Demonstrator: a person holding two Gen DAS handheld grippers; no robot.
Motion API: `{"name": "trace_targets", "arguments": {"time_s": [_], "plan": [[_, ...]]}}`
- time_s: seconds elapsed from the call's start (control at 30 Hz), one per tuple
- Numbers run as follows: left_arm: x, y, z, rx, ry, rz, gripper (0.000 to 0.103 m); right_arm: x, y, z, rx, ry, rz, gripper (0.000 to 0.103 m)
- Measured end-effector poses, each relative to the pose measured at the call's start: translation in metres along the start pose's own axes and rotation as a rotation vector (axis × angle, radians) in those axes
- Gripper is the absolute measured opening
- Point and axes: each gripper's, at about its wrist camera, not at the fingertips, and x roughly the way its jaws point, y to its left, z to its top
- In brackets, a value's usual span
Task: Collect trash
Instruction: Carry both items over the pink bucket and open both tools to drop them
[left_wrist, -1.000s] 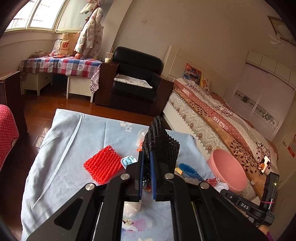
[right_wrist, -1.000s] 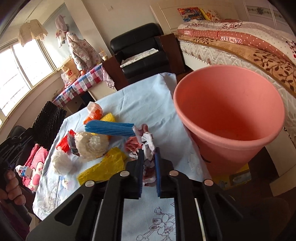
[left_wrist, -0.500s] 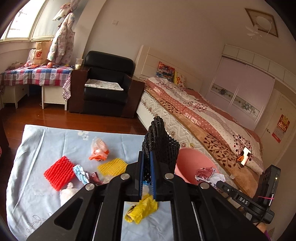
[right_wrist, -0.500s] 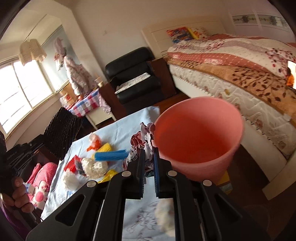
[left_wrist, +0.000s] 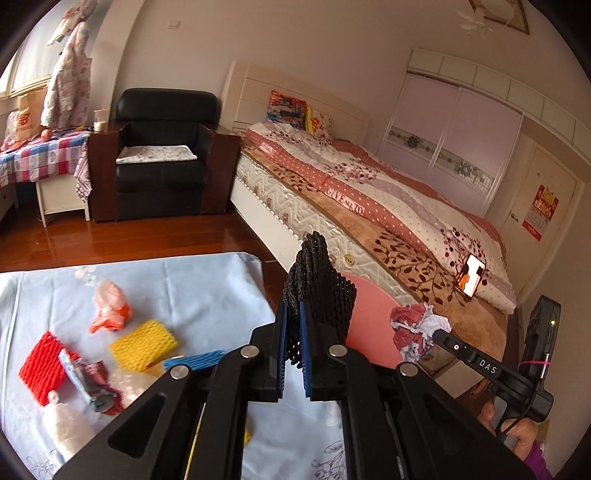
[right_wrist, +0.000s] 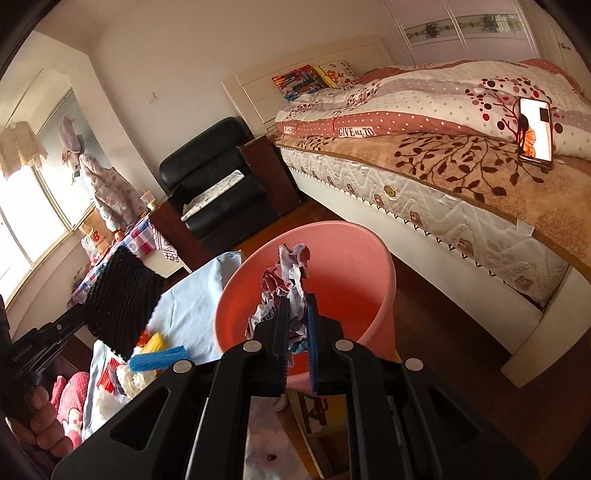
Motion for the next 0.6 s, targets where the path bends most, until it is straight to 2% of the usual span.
{"name": "trace_targets", "arguments": {"time_s": [0.27, 0.5, 0.53, 0.6], "plan": [[0.07, -0.039, 0.0, 0.04, 0.098, -0.026, 0.006, 0.032, -0.009, 0.01, -0.018, 0.029, -0.018, 0.009], [0.112, -0.05, -0.01, 0.045, 0.168, -0.021, 0.007, 0.059, -0.021, 0.011, 0.01, 0.073, -0.029, 0.009], [0.114, -0.049, -0.012, 0.042, 0.169, -0.019, 0.01, 0.061, -0.022, 0.011, 0.015, 0.074, -0.029, 0.009], [0.117, -0.049, -0.013, 0.032, 0.168, -0.02, 0.032, 0.066, -0.023, 0.01, 0.018, 0.079, -0.034, 0.009]]}}
